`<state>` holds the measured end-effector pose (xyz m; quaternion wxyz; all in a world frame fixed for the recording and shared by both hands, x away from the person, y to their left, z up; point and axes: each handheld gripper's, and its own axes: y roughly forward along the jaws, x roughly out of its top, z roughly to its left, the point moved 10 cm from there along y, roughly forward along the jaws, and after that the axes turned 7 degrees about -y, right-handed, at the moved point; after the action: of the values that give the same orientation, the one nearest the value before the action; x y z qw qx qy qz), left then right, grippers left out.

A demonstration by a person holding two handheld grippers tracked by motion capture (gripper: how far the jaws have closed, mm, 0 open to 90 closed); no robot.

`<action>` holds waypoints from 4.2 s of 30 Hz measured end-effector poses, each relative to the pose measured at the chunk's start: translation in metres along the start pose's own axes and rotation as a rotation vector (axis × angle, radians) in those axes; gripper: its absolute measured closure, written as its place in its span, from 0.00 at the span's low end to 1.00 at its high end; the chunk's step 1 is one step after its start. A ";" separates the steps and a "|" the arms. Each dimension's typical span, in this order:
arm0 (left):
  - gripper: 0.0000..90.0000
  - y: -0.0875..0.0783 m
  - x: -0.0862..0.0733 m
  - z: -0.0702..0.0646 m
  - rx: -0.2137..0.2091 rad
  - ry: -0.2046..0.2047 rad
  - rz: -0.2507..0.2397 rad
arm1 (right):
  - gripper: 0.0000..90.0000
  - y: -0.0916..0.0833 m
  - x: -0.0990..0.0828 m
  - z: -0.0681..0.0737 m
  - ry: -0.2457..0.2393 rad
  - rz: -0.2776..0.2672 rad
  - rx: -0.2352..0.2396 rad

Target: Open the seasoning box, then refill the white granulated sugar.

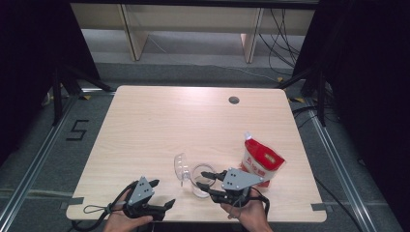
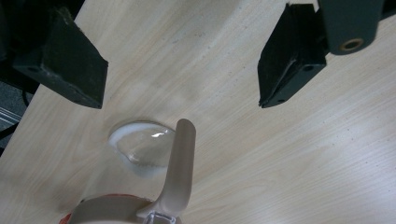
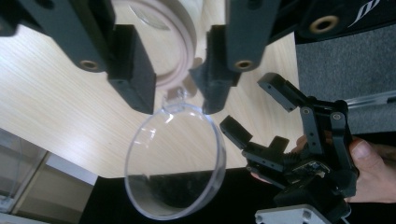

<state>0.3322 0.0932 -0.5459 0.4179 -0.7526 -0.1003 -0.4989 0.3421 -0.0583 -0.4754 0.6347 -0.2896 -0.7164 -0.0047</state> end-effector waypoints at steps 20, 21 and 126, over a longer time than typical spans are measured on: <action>0.18 -0.006 0.000 -0.001 0.012 -0.001 -0.007 | 0.48 -0.048 -0.037 -0.024 0.089 0.024 -0.140; 0.18 -0.006 0.000 -0.002 0.003 -0.006 -0.007 | 0.47 -0.051 -0.039 -0.025 0.096 0.031 -0.148; 0.17 -0.002 -0.009 -0.001 0.035 0.028 0.041 | 0.19 -0.129 -0.121 -0.077 0.242 0.097 -0.398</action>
<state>0.3264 0.0962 -0.5520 0.4425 -0.7402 -0.0876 -0.4987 0.3609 -0.2437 -0.5242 0.6456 -0.4405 -0.6054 -0.1500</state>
